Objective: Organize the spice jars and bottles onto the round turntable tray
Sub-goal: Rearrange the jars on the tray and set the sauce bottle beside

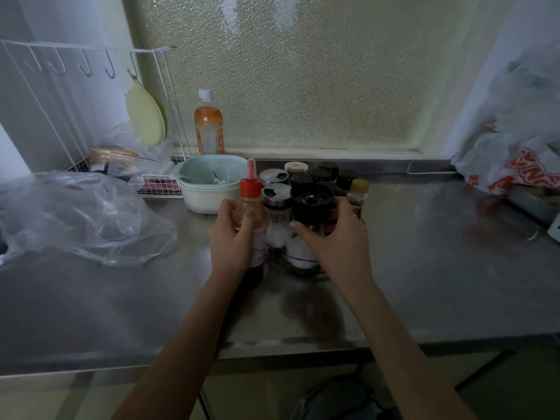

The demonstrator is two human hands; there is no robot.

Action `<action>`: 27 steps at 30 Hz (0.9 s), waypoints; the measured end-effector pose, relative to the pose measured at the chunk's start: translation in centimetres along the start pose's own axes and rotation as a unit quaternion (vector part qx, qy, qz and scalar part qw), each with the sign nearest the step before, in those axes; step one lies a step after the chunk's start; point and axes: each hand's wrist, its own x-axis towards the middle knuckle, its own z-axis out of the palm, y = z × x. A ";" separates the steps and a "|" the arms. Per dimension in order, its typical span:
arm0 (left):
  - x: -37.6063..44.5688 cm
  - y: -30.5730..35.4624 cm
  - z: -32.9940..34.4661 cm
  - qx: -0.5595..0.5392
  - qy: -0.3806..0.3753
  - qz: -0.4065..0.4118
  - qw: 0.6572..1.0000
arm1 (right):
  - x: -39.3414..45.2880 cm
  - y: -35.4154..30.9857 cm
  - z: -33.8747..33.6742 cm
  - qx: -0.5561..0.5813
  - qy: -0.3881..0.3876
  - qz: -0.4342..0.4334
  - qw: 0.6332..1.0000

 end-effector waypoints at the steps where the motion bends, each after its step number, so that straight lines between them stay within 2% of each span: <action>1: 0.0 0.1 0.0 0.007 0.003 0.002 1.000 | -0.2 0.0 0.1 0.006 -0.003 0.003 1.000; 9: -1.5 2.2 -0.3 0.024 0.030 0.085 0.996 | -2.4 0.1 0.1 0.035 -0.041 0.013 0.998; 14: -2.0 2.8 -0.4 0.004 0.063 0.103 0.993 | -3.8 -0.2 1.3 -0.093 -0.110 -0.020 0.989; 19: -2.0 3.0 -0.4 -0.026 0.104 0.093 0.990 | -5.2 -1.8 3.9 -0.135 -0.180 -0.094 0.970; 24: -1.4 3.4 0.1 -0.080 0.113 0.089 0.986 | -5.8 -0.6 2.9 -0.185 -0.084 -0.105 0.973; 27: -0.9 4.2 1.1 -0.147 0.071 0.089 0.983 | -6.0 0.5 2.1 -0.163 -0.059 -0.069 0.982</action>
